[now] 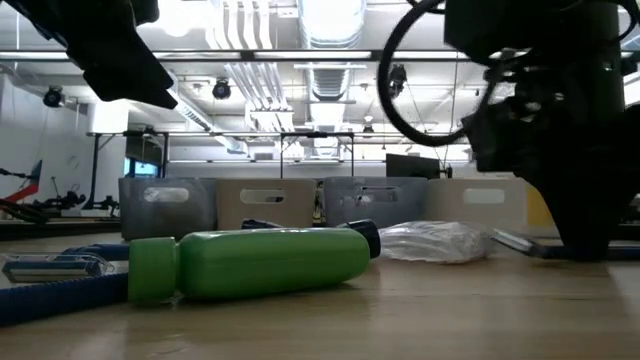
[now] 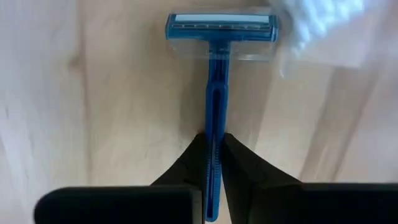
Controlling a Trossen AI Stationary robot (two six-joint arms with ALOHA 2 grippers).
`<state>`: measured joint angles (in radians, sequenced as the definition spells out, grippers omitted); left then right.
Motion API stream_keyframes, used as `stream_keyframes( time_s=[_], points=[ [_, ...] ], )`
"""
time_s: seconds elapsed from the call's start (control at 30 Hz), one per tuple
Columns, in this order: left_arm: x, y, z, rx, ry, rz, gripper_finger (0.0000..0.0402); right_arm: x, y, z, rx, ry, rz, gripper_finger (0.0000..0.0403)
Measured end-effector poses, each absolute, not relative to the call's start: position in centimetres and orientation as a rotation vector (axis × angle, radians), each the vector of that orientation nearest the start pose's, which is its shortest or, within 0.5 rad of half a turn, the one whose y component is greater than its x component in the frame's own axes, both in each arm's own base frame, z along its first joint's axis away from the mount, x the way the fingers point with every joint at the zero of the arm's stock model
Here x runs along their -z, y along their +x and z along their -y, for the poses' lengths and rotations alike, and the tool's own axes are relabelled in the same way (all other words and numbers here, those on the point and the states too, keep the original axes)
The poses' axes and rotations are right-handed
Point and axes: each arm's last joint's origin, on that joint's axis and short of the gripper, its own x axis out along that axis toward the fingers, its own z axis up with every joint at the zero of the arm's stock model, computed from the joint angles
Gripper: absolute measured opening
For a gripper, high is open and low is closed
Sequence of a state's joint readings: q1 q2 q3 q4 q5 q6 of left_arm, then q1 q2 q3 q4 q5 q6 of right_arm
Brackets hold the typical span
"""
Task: Pick & Place Travel size toiletries
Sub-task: Put the blue razor into the right black bin
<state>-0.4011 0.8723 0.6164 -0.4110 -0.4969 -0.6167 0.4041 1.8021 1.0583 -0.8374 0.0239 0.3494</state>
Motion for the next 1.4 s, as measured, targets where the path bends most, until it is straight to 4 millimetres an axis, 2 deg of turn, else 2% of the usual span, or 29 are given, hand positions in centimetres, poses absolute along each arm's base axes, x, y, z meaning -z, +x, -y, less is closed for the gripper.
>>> stream_keyframes(
  time_s=[0.23, 0.4, 0.53, 0.7, 0.87, 0.97, 1.07, 1.17, 1.27, 1.4],
  points=[
    [-24.2, 17.6, 6.0, -0.273, -0.273, -0.576, 0.0222, -19.2, 25.8, -12.3, 0.331, 0.457, -1.386, 0.0024],
    [-24.2, 17.8, 6.1, -0.257, -0.222, -0.591, 0.0222, -22.6, 24.5, -11.5, 0.598, 0.795, -1.114, 0.0024],
    [-24.3, 17.7, 6.0, -0.240, -0.174, -0.589, 0.0222, -24.3, 24.8, -9.6, 0.652, 1.012, -0.912, 0.0027],
    [-24.4, 17.7, 5.8, -0.234, -0.132, -0.592, 0.0222, -25.3, 26.6, -5.6, 0.709, 1.089, -0.694, 0.0031],
    [-24.4, 17.7, 5.7, -0.240, -0.135, -0.589, 0.0222, -24.8, 29.5, 0.3, 0.715, 1.132, -0.566, 0.0032],
    [-24.5, 17.6, 5.6, -0.239, -0.136, -0.587, 0.0222, -23.5, 30.9, 3.6, 0.686, 1.157, -0.582, 0.0033],
    [-24.8, 17.2, 5.5, -0.236, -0.141, -0.576, 0.0222, -21.6, 31.4, 6.3, 0.722, 1.181, -0.629, 0.0033],
    [-25.5, 16.5, 5.2, -0.230, -0.164, -0.540, 0.0222, -19.8, 31.7, 7.5, 0.745, 1.209, -0.691, 0.0033],
    [-26.4, 15.7, 4.8, -0.232, -0.185, -0.485, 0.0222, -18.5, 32.3, 7.8, 0.723, 1.241, -0.756, 0.0035],
    [-27.4, 14.6, 4.2, -0.282, -0.194, -0.405, 0.0222, -17.7, 33.3, 7.9, 0.719, 1.224, -0.784, 0.0051]
  ],
)
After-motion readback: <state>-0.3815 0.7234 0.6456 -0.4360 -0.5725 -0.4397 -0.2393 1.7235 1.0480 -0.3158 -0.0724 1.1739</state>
